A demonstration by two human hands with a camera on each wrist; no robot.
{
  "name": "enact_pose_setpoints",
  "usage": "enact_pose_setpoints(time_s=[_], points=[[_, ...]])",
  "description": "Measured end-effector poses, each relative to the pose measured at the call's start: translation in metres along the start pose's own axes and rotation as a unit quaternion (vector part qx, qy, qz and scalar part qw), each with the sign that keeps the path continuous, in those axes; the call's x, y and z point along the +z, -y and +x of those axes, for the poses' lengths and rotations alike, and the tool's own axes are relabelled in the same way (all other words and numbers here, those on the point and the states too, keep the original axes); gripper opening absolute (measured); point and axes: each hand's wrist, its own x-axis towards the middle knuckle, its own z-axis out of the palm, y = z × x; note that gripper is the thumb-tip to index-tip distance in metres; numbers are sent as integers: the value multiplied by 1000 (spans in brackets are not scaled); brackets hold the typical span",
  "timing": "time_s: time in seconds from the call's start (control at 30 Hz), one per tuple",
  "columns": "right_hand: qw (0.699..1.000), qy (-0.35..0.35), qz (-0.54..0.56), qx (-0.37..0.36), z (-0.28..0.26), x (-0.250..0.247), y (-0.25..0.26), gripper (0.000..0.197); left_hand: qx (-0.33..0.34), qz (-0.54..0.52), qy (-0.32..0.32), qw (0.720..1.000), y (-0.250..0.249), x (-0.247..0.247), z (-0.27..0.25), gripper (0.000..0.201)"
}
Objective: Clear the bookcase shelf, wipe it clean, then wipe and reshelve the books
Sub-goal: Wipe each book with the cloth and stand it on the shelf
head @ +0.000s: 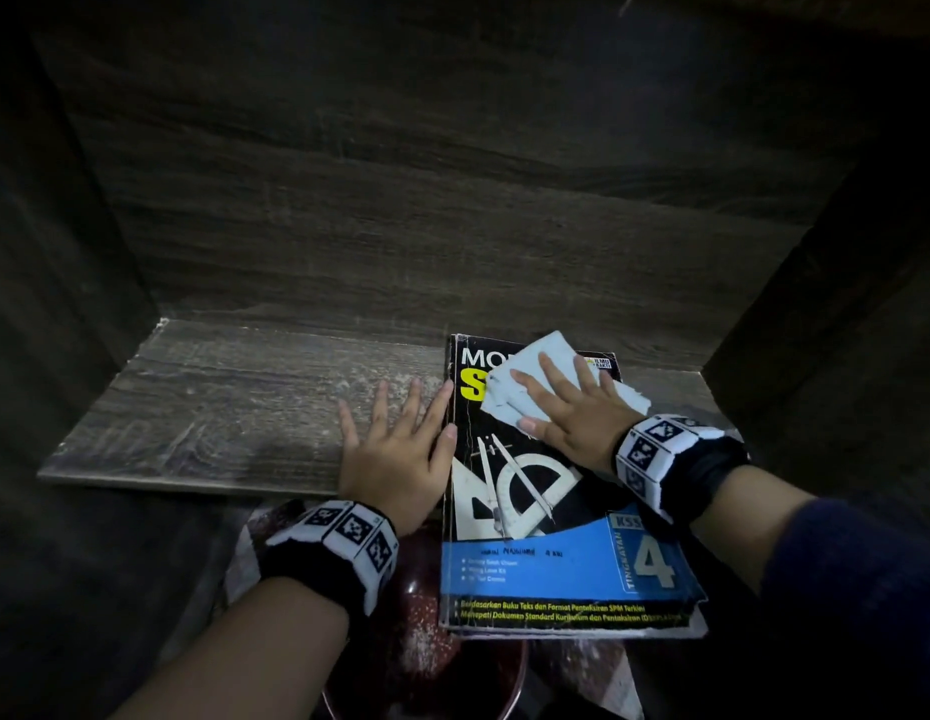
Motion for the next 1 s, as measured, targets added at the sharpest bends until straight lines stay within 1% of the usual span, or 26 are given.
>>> enact_pose_setpoints(time_s=[0.1,0.2,0.23,0.27,0.3,0.4,0.53,0.57,0.63,0.7,0.73,0.8,0.9,1.0], points=[[999,1,-19,-47,-17,2,10,63,-7,1,6,1000,-1,-2,1,65],[997,28,-25,-67,-48,8,20,68,-9,3,13,1000,-2,-2,0,66],[997,24,-29,-72,-59,14,22,71,-9,5,17,1000,-2,-2,0,66],[996,4,-39,-77,-72,22,26,72,-9,6,21,1000,-2,-2,1,66],[995,-15,-55,-78,-83,28,29,72,-9,8,26,1000,-2,-3,1,66],[996,-13,-69,-48,-113,48,32,67,-8,6,40,999,-2,-4,1,65],[996,9,-70,-59,-134,58,19,68,-9,8,56,998,-2,-7,1,60],[996,21,-75,-52,-134,56,14,69,-9,9,61,998,-2,-7,1,58],[998,28,-41,-48,-127,48,1,71,-6,9,66,998,-2,-8,1,56],[999,47,6,-6,-113,37,-14,65,-4,5,63,998,-2,-8,1,56],[998,63,21,14,-103,29,-20,64,-1,4,60,998,-1,-7,1,57],[996,78,18,35,-81,11,-27,69,5,2,50,999,-1,-5,0,60],[993,98,15,58,-47,-11,-33,67,6,4,33,999,0,-2,0,63],[993,98,6,69,-18,-28,-29,70,4,8,13,1000,0,0,1,67]])
